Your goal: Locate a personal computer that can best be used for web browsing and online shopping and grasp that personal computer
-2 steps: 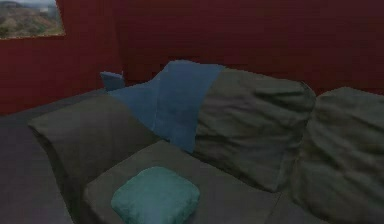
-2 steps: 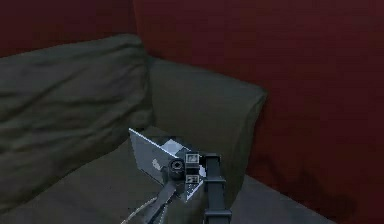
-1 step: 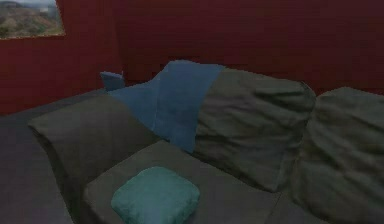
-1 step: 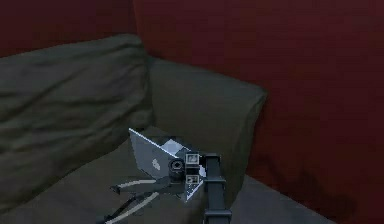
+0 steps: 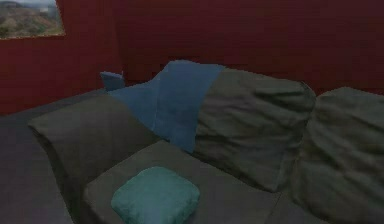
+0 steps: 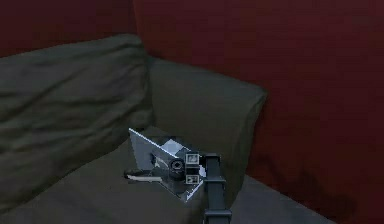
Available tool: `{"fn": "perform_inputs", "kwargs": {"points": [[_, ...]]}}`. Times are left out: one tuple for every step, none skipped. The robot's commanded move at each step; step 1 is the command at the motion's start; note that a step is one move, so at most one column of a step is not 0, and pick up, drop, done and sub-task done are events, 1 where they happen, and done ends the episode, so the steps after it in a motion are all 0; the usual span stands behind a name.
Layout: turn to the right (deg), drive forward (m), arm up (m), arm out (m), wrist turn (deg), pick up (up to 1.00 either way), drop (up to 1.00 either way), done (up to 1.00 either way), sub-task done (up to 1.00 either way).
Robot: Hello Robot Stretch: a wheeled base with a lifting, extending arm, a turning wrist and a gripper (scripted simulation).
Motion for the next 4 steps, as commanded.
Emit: {"fn": "perform_inputs", "kwargs": {"points": [[0.0, 0.0, 0.0, 0.0, 45.0, 0.0, 0.0, 0.0, 0.0], [0.0, 0.0, 0.0, 0.0, 0.0, 1.0, 0.0, 0.0, 0.0], [0.0, 0.0, 0.1, 0.0, 0.0, 0.0, 0.0, 0.0, 0.0], [0.0, 0.0, 0.0, 0.0, 0.0, 0.0, 0.0, 1.0, 0.0]]}}
